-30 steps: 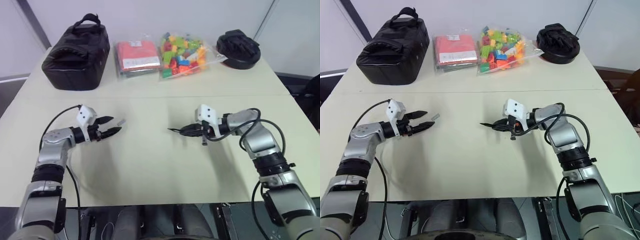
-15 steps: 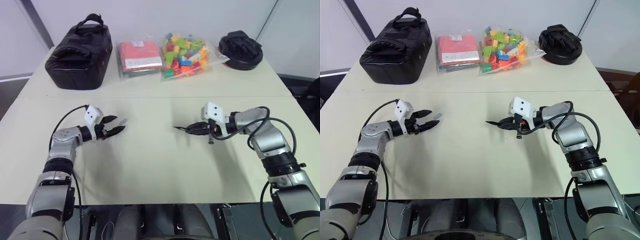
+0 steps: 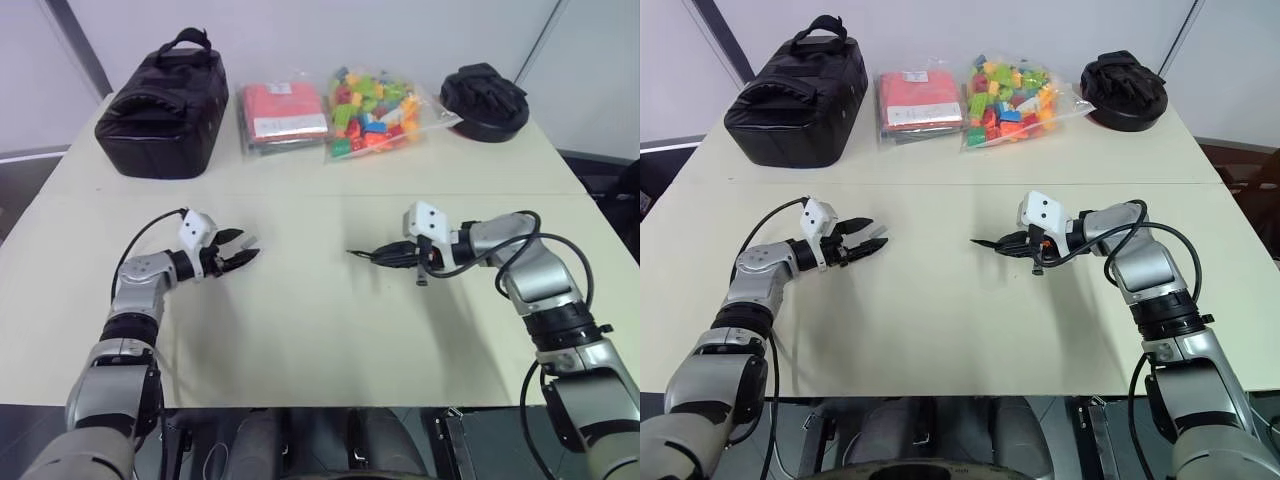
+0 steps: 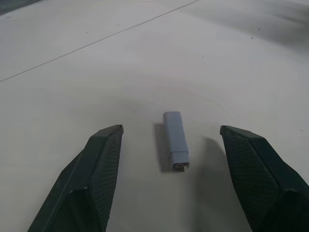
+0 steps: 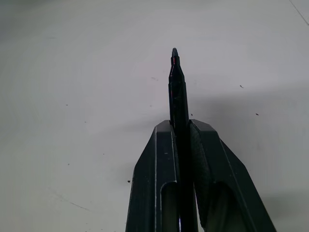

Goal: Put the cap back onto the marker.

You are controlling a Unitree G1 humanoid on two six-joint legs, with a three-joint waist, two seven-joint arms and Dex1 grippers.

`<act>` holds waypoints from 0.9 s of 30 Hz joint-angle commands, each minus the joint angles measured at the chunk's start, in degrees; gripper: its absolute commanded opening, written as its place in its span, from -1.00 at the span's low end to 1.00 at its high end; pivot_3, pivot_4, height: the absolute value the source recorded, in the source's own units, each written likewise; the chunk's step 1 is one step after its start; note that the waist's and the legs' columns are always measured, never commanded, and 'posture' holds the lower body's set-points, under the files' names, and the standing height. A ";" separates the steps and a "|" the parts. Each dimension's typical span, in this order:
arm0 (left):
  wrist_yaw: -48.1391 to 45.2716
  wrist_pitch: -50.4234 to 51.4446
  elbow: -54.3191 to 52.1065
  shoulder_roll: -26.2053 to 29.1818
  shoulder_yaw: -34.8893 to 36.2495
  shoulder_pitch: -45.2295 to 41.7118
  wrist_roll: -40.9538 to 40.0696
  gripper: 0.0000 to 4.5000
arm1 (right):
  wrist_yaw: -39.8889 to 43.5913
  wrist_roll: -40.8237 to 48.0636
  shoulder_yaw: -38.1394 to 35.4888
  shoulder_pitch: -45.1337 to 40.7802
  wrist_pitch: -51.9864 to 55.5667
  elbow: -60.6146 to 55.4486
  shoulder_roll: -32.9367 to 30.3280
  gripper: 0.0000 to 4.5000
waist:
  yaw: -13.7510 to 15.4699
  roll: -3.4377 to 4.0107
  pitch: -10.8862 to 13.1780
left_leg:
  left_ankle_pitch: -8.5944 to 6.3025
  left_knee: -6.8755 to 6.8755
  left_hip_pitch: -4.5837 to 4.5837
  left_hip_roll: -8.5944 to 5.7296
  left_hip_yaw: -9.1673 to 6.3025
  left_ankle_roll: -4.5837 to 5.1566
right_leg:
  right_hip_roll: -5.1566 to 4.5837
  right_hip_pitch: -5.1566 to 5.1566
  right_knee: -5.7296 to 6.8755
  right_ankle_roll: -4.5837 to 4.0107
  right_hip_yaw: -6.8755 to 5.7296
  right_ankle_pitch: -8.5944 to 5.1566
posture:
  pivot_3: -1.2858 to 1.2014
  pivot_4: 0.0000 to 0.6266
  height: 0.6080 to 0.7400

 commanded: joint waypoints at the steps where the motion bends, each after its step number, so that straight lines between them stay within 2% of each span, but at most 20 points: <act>1: -0.38 -0.16 0.79 -1.17 -0.66 0.30 0.72 -0.32 | -0.36 0.95 -1.05 -0.71 -0.54 -1.49 -0.86 -1.00 | 0.01 0.00 0.00 | 0.00 0.00 0.00 0.00 0.00 0.00 | -0.01 0.01 0.00 0.00 0.00 0.00 | 0.03 -0.52 1.00; 3: -0.43 -0.24 0.77 -1.31 -0.67 0.46 0.72 -0.81 | -0.53 0.99 -1.16 -0.57 -0.72 -1.38 -1.00 -1.00 | 0.01 0.00 0.00 | -0.01 0.01 0.00 0.00 -0.01 0.01 | -0.02 0.02 -0.01 0.00 -0.01 0.00 | 0.03 -0.52 1.00; 4: -0.40 -0.27 0.75 -1.38 -0.68 0.54 0.75 -0.98 | -0.59 1.03 -1.19 -0.54 -0.79 -1.31 -1.07 -1.00 | 0.01 0.00 0.00 | -0.01 0.01 0.00 0.00 -0.01 0.01 | -0.02 0.02 -0.01 0.00 -0.01 0.00 | 0.03 -0.52 1.00; 16: -0.42 0.34 -1.66 -0.38 -0.11 -0.20 0.19 -0.98 | -1.18 0.23 -0.82 -1.36 -3.18 1.30 -1.94 -1.00 | 0.00 0.00 0.00 | -0.01 0.02 0.00 0.00 -0.05 0.02 | -0.05 0.04 -0.01 0.00 -0.02 0.00 | 0.03 -0.52 1.00; 19: -3.55 3.00 -7.54 0.48 -0.50 -2.81 -1.36 -0.98 | -0.77 -0.88 -0.40 -3.75 -5.81 4.50 -2.37 -1.00 | -0.23 -0.02 0.02 | -0.01 0.04 -0.07 0.00 -0.05 0.02 | -0.04 -0.02 -0.02 0.00 -0.02 0.00 | 0.03 -0.52 1.00; 21: -7.97 5.91 -16.28 1.09 -2.37 -4.24 -2.73 -0.98 | -0.82 -3.12 0.76 -5.89 -10.16 7.86 -2.60 -1.00 | -0.39 -0.02 0.02 | -0.01 0.14 -0.40 0.03 -0.07 0.02 | 0.01 -0.32 0.01 0.01 -0.03 0.01 | 0.03 -0.52 1.00; 23: -9.96 8.38 -21.65 1.29 -3.24 -4.53 -3.58 -0.98 | -0.50 -4.16 1.34 -6.97 -12.76 9.96 -2.63 -1.00 | -0.36 -0.02 0.02 | 0.00 0.21 -0.69 0.04 -0.10 0.01 | 0.08 -0.53 0.02 0.08 -0.04 0.05 | 0.03 -0.52 1.00; 27: -12.26 12.23 -29.82 0.02 -6.36 -3.43 -4.36 -0.98 | -0.36 -4.52 1.45 -8.99 -14.89 13.19 -1.75 -1.00 | -0.51 0.01 0.01 | -0.04 0.22 -0.70 0.02 -0.02 0.09 | 0.17 -0.52 -0.05 0.09 -0.02 0.05 | 0.03 -0.52 1.00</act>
